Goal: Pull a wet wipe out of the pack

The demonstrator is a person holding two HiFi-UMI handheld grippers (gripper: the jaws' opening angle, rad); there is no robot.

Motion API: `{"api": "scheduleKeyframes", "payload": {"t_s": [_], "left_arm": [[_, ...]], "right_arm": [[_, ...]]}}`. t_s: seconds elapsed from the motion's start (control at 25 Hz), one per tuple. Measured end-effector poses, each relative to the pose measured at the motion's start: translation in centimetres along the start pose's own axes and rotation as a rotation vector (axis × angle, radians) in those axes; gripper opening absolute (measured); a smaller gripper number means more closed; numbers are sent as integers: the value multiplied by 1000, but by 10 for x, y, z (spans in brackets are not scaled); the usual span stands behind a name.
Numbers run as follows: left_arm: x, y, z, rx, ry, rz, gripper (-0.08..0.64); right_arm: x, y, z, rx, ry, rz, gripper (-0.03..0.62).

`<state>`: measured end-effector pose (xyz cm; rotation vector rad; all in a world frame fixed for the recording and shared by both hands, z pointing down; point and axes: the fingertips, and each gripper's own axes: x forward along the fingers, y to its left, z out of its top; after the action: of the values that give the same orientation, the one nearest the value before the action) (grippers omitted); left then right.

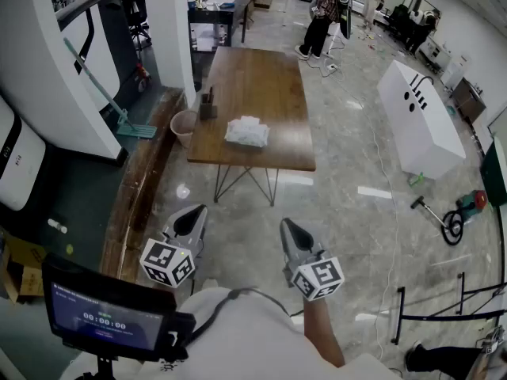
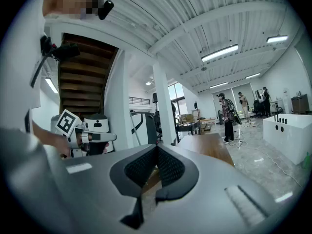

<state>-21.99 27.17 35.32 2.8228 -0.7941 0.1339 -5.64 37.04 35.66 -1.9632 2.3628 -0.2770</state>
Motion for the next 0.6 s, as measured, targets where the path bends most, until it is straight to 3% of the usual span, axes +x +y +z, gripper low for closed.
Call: {"api": "scheduleKeyframes", "payload": {"t_s": [0.6], "left_arm": [[0,-3,-8,-29,63,22,2]], "right_arm": [[-9,-13,-4,100,17,-32,8]]}}
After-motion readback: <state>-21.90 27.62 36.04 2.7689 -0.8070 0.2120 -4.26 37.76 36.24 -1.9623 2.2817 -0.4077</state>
